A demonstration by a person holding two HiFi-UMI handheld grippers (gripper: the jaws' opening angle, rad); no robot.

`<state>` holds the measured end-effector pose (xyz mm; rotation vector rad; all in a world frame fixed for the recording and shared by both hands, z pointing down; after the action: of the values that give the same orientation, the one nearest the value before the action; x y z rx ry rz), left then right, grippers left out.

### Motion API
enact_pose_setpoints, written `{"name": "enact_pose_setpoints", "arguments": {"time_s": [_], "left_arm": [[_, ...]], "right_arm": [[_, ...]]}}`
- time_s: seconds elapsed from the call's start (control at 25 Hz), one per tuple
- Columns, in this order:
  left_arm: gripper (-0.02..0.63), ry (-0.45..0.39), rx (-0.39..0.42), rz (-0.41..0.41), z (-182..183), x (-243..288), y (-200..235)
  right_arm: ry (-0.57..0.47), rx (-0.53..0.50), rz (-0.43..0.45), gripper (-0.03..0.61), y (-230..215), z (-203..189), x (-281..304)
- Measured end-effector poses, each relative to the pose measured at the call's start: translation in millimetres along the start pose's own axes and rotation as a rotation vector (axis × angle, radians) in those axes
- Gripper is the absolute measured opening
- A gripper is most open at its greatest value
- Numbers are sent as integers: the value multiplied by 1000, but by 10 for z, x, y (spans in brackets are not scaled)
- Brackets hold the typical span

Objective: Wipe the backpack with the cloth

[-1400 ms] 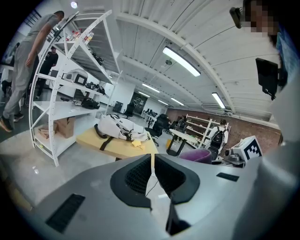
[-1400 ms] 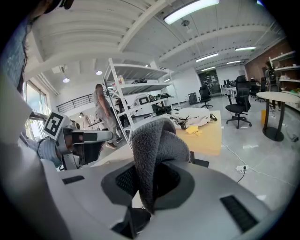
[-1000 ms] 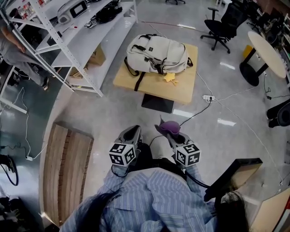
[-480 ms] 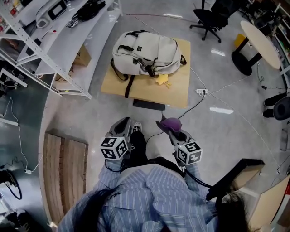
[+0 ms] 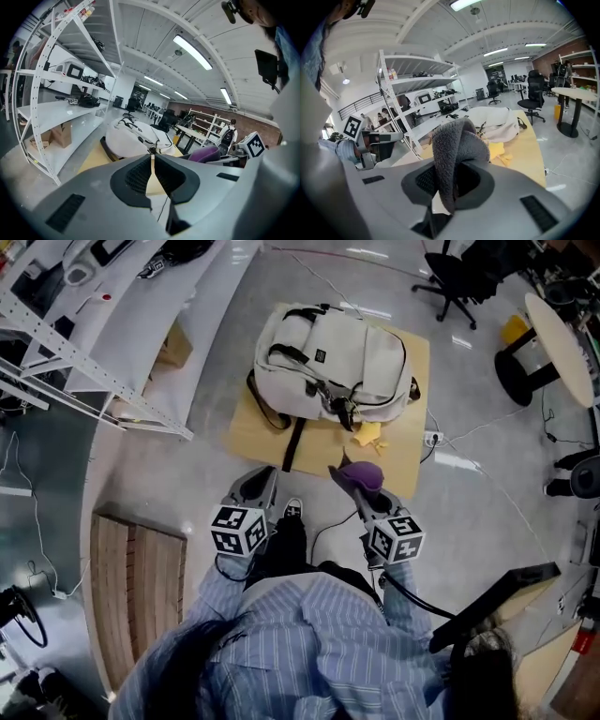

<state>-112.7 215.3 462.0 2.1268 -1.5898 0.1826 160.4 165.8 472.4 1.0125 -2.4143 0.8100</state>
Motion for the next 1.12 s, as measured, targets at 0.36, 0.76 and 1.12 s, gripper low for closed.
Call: {"name": "enact_pose_setpoints", "arguments": {"time_s": [0.36,0.76,1.12], "left_arm": [[23,71,-18,-31,152,276,851],[23,58,-73,28,228,348,1323],[23,81,-118,59,110,345,1306]], "right_arm": [[32,-112,111,41,462,822,1315],[121,-298,344,41,1173,1204,2458],[210,-309,268,41,907,1199,2870]]}}
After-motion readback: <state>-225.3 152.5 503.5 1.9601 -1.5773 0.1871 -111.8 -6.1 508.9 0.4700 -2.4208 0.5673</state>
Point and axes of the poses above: the fingertips, and each gripper's own axes: x forward along the fingers, y to its left, z out of its top, the point moved 8 cm from there along -x, backward along the fingers, and after that the axes turned 5 degrees about x, right-handed, at the moved point
